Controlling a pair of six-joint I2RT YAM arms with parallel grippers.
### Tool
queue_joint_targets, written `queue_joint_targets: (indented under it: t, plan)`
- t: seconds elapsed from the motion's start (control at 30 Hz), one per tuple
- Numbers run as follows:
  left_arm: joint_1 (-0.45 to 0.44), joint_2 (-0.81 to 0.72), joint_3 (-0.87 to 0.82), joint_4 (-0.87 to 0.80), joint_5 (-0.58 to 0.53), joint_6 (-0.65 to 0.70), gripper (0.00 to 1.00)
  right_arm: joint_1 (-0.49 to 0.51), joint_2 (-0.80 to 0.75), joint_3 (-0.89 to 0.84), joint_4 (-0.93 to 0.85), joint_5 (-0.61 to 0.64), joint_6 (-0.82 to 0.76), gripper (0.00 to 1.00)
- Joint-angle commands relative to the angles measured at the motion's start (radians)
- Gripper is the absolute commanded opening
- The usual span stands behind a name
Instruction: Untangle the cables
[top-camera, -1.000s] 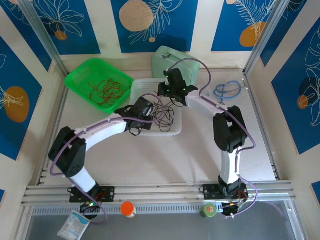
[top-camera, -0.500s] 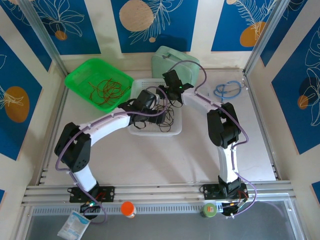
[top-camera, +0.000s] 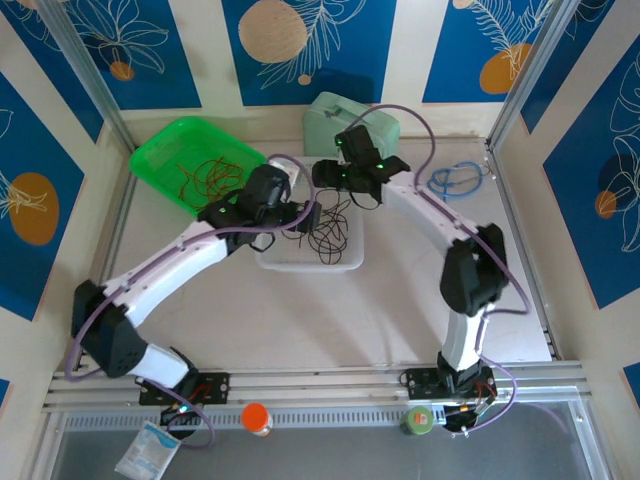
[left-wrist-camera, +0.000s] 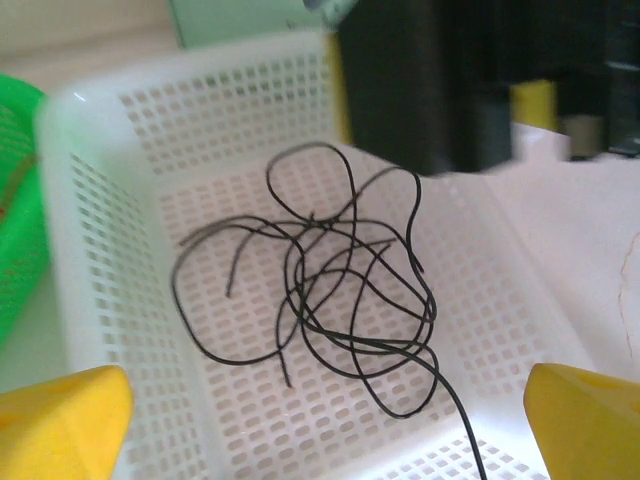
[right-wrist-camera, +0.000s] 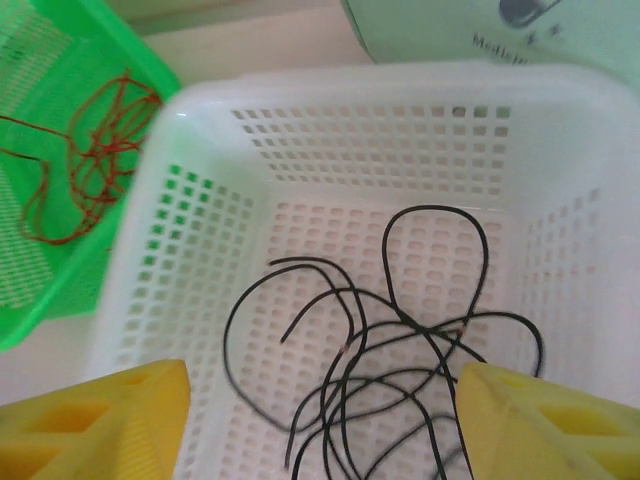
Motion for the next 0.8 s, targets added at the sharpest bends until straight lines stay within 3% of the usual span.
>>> queue_joint_targets:
  t: [0.0,0.13,0.23,0.33,0.47,0.63,0.77]
  plan:
    - [0.007,-0.157,-0.052,0.007,-0.134,0.068,1.00,0.009,-0.197,-0.111,0.007,0.025,-0.054,0.74]
    - [0.038,-0.334,-0.172,0.094,-0.291,0.175,1.00,-0.005,-0.411,-0.294,0.045,0.113,-0.152,0.75]
    - [0.097,-0.458,-0.345,0.266,-0.397,0.295,1.00,-0.037,-0.582,-0.484,0.135,0.181,-0.235,0.75]
    - [0.180,-0.559,-0.586,0.523,-0.398,0.419,1.00,-0.141,-0.714,-0.707,0.278,0.161,-0.322,0.78]
    - [0.238,-0.632,-0.909,0.899,-0.473,0.446,1.00,-0.320,-0.803,-0.982,0.483,0.076,-0.387,0.77]
    - [0.331,-0.500,-1.066,1.044,-0.527,0.370,1.00,-0.416,-0.855,-1.321,0.903,0.014,-0.478,0.75]
    - [0.400,-0.271,-1.187,1.430,-0.456,0.370,1.00,-0.457,-0.813,-1.396,1.013,-0.006,-0.468,0.75]
